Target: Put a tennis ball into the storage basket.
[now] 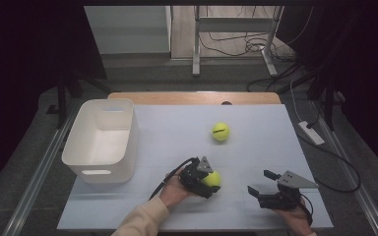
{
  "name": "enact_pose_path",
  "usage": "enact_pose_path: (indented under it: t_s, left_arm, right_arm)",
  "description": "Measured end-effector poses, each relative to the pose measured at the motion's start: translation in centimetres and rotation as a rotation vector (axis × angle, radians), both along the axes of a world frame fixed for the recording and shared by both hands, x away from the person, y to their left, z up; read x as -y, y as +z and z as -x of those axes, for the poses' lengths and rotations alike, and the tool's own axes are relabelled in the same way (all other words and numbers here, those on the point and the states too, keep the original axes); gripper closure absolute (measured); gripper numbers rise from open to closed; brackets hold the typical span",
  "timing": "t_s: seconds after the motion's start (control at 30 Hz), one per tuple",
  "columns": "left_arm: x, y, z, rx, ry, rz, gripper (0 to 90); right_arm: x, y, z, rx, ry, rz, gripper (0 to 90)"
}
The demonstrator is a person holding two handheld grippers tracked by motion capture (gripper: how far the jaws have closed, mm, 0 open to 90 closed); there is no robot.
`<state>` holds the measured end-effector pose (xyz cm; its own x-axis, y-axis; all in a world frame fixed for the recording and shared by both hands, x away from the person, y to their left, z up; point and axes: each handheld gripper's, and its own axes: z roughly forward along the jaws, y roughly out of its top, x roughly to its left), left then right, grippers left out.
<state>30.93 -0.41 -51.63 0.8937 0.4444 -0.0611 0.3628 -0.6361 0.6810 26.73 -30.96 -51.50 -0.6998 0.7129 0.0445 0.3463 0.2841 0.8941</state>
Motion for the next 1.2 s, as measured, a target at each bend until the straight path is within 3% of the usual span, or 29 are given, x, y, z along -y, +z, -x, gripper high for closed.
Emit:
enact_pose_path:
  t_s: [0.27,0.4,1.2]
  left_arm:
    - [-1.1,1.3,0.2,0.013,0.036,0.086,26.6]
    - [-1.6,2.0,0.4,0.029,0.042,0.107,26.6]
    - [-3.8,4.4,0.8,0.099,0.087,0.171,26.6]
  right_arm:
    - [0.0,0.0,0.0,0.003,0.000,-0.001,11.5]
    - [0.0,0.1,0.1,0.007,-0.001,-0.002,11.5]
    - [0.0,0.1,0.1,0.013,-0.004,-0.003,11.6]
